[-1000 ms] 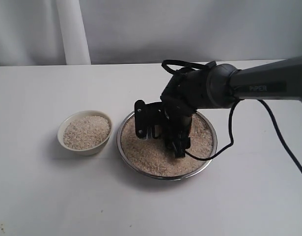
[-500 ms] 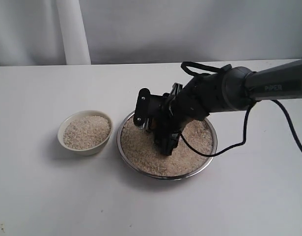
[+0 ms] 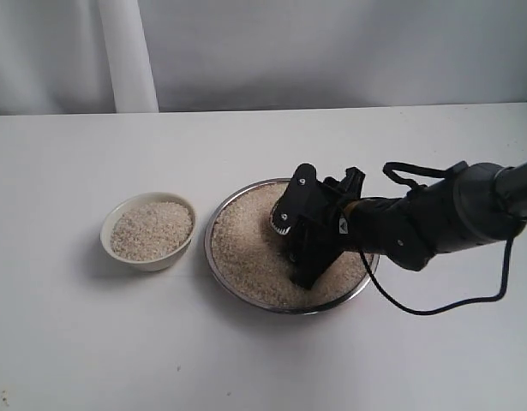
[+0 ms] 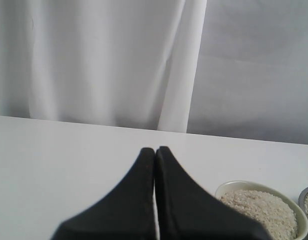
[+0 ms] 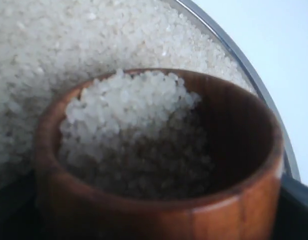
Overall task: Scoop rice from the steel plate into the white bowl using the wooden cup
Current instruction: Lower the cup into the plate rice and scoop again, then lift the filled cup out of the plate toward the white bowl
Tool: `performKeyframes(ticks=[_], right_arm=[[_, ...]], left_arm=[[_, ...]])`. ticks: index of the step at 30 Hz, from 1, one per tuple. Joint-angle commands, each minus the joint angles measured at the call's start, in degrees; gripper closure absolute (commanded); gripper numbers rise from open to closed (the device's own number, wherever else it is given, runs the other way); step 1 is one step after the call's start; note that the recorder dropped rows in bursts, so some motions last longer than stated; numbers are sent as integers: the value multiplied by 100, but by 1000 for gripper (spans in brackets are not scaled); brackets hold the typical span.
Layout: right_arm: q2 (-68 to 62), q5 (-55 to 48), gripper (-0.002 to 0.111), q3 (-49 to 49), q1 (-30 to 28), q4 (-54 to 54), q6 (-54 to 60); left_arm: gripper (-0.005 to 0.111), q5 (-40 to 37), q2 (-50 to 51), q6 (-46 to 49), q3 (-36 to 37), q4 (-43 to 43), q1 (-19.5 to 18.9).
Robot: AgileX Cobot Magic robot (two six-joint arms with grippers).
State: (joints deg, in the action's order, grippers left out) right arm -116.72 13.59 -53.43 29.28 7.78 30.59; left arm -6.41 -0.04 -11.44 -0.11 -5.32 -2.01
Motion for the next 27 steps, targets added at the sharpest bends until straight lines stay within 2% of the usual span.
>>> performKeyframes(ticks=[1,17,27], right_arm=[[190,-260,108,207,-35,-44,-194],[1779,100,108,196,-35,-32,-597],[1836,307,108,196,347,2,-674]], left_arm=[[107,17,4,-27,11,28,27],[107,17,4,-27,11,28,27],[107,17,4,-27,11,28,27]])
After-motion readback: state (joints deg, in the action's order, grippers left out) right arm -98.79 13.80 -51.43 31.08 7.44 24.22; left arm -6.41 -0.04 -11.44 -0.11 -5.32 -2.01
